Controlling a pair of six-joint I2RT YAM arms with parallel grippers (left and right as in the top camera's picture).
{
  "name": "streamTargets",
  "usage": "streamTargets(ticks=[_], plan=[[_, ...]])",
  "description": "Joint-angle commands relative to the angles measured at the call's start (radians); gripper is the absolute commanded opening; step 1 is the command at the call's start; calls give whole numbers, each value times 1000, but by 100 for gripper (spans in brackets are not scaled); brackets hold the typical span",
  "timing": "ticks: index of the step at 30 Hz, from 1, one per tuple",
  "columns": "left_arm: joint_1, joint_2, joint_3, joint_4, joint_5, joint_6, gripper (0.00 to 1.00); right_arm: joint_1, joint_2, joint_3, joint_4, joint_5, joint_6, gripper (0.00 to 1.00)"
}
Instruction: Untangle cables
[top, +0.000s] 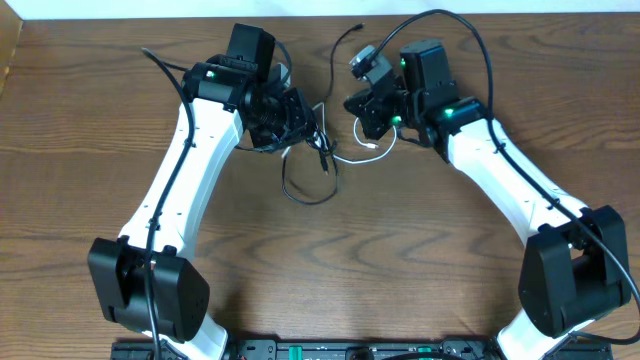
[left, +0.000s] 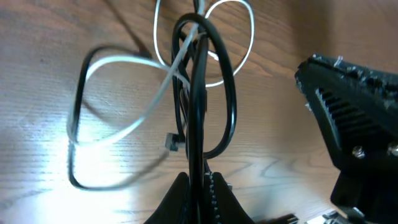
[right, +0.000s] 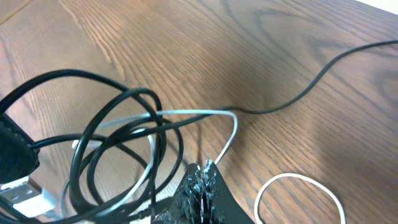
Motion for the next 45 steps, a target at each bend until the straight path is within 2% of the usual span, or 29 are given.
streamTargets(ticks=[1, 3, 7, 9, 11, 17, 23, 27, 33, 39, 45], plan=[[1, -21, 3, 5, 16, 61, 8, 5, 11, 13, 0, -17, 36, 1], [0, -21, 3, 18, 16, 61, 8, 6, 11, 13, -4, -45, 36, 5], [0, -21, 3, 59, 16, 51, 8, 5, 11, 13, -14, -121, 36, 27], [0, -21, 3, 80, 15, 29, 8, 2, 11, 13, -13, -175, 35, 33], [0, -21, 3, 95, 8, 16, 8, -2, 11, 13, -8, -230, 35, 34], [-1, -21, 3, 97, -23, 28, 8, -13, 11, 13, 41, -330, 70, 30], [-8, -21, 3, 97, -21, 42, 8, 2, 11, 13, 95, -275, 216, 9], [-15, -21, 3, 100, -21, 41, 8, 28, 11, 13, 97, -219, 270, 2], [-16, -21, 2, 100, -21, 38, 8, 79, 11, 13, 89, -124, 307, 1], [-16, -21, 3, 102, -21, 33, 8, 92, 11, 13, 75, -115, 333, 1], [-16, -21, 3, 154, -20, -65, 8, 102, 11, 13, 50, -117, 352, 1]])
